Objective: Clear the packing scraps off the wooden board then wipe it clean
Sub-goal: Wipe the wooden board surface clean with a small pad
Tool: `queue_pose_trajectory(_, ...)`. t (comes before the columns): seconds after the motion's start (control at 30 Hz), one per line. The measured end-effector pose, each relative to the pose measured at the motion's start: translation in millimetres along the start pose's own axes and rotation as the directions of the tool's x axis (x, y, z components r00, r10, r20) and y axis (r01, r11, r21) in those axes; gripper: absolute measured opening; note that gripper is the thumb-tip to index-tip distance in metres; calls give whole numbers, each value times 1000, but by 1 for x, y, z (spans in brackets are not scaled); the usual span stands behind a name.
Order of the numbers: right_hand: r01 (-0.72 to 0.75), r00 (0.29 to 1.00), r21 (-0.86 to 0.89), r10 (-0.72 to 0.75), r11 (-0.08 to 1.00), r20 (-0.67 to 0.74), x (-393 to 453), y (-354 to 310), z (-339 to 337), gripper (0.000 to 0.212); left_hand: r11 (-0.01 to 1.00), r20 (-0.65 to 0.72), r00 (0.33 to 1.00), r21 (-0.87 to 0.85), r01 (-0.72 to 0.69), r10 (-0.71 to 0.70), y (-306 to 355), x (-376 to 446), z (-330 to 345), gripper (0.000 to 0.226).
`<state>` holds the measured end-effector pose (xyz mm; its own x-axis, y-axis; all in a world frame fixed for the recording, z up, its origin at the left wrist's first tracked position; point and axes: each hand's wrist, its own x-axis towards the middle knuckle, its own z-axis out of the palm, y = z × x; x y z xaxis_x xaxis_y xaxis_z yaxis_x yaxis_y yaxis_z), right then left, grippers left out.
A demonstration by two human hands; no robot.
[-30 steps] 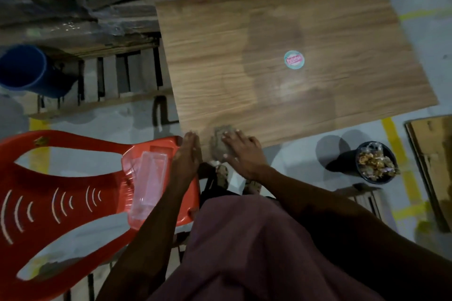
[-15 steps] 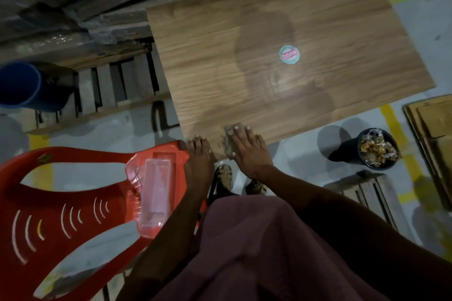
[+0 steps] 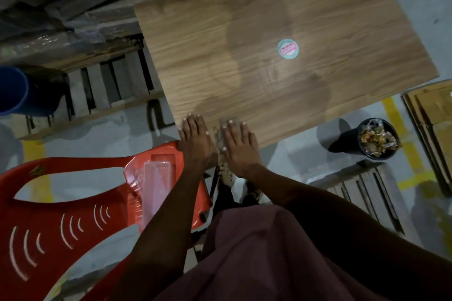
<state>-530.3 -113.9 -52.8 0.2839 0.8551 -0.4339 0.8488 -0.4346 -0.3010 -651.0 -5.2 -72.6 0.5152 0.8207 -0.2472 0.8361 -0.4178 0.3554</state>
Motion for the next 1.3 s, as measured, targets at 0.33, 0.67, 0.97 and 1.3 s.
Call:
queue_pose_trajectory(0.33,-314,947,28,315,949,-61,7,53,-24,65,999,49,998,13,41,-41,2,0,2,64)
queue_pose_trajectory(0.67,75,997,-220,-71,973,23,31,52,-36,69,999,25,1000,41,-9,8,0,18,-2,56)
queue_pose_trajectory(0.97,-28,999,-138,25,990,-21,59,58,-52,72,986,-2,992,115,124,-124,18,64,-20,52)
queue_pose_trajectory(1.3,179,978,-149,-192,972,-79,108,63,-73,68,971,-157,973,143,192,-169,19,121,-35,46)
